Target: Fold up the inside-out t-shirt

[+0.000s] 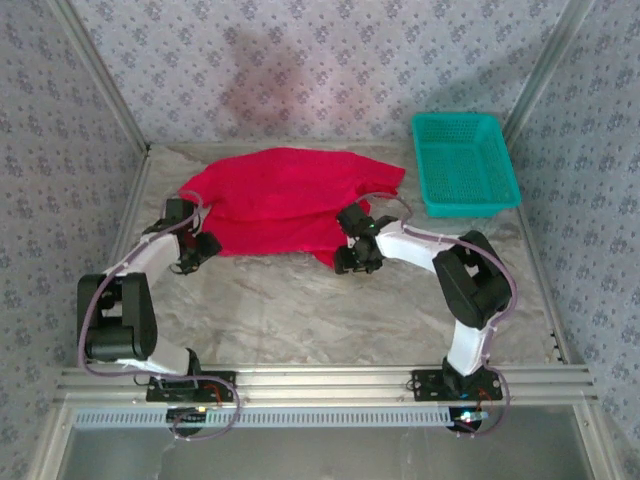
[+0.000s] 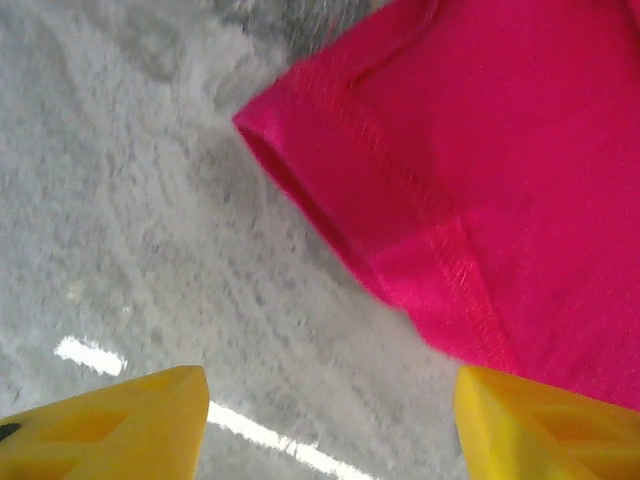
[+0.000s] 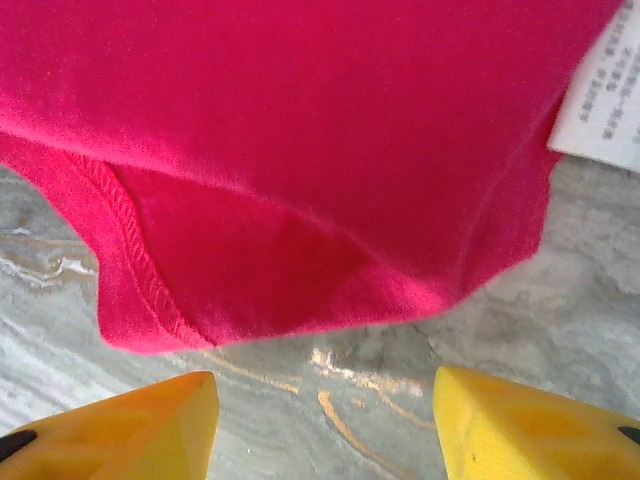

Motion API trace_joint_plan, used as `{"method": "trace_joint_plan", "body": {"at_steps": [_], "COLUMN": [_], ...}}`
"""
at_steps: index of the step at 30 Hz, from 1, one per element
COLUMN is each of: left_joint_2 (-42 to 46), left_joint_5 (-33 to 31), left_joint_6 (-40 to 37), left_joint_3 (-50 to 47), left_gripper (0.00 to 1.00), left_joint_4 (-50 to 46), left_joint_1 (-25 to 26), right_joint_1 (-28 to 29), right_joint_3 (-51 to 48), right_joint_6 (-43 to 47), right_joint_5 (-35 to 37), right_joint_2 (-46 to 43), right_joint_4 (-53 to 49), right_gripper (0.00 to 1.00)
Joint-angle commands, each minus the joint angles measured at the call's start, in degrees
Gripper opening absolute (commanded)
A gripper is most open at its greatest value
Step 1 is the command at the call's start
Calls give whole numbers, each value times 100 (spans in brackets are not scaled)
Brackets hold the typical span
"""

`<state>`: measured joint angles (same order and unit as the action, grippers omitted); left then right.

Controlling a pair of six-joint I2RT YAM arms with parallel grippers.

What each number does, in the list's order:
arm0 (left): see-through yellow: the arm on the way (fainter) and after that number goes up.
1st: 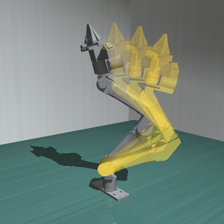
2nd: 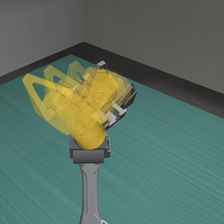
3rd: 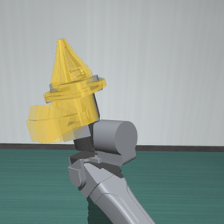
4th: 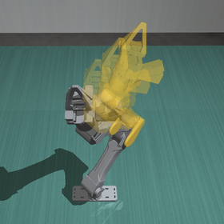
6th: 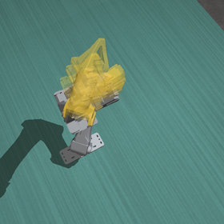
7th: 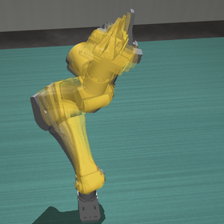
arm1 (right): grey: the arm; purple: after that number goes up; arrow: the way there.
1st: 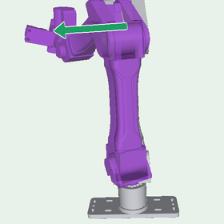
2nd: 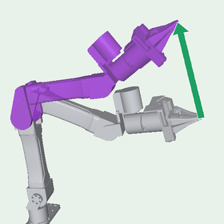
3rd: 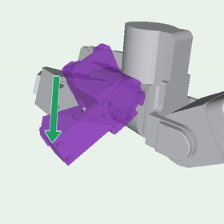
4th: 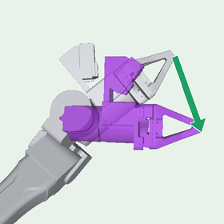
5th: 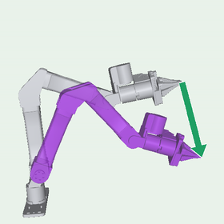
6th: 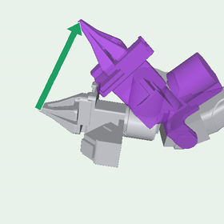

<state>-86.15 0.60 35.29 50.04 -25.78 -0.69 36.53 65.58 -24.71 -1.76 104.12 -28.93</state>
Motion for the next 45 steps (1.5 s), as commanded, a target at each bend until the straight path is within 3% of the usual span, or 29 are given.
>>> {"method": "trace_joint_plan", "body": {"at_steps": [1,9,14,16,20,22,26,35,40,45], "left_joint_2": [-265,-938,-1158,-1150,-1042,-955,-698,131,599,1129], "left_joint_5": [93,308,292,261,223,160,111,142,0,131], "left_joint_6": [73,151,145,131,144,129,81,-8,-135,-158], "left_joint_3": [346,700,691,682,741,808,965,1501,2114,2477], "left_gripper": [65,60,44,33,6,0,0,0,0,0], "left_joint_4": [269,472,513,504,393,273,-3,-784,-1487,-1958], "left_joint_1": [-135,-204,-221,-251,-312,-320,-333,-346,-387,-419], "right_joint_1": [3,-32,-62,-72,-87,-107,-133,-202,-508,-1178], "right_joint_3": [319,570,596,605,670,721,888,1182,1530,1478], "right_joint_6": [-82,-104,-128,-139,-139,-118,-95,119,272,242], "right_joint_5": [124,31,-2,-25,5,57,102,-26,-589,-1447], "right_joint_2": [189,429,538,574,586,537,338,-651,-1414,-2272], "right_joint_4": [-29,-41,19,53,23,-43,-296,-969,-1456,-1641], "right_gripper": [62,61,59,55,33,21,0,0,0,0]}}
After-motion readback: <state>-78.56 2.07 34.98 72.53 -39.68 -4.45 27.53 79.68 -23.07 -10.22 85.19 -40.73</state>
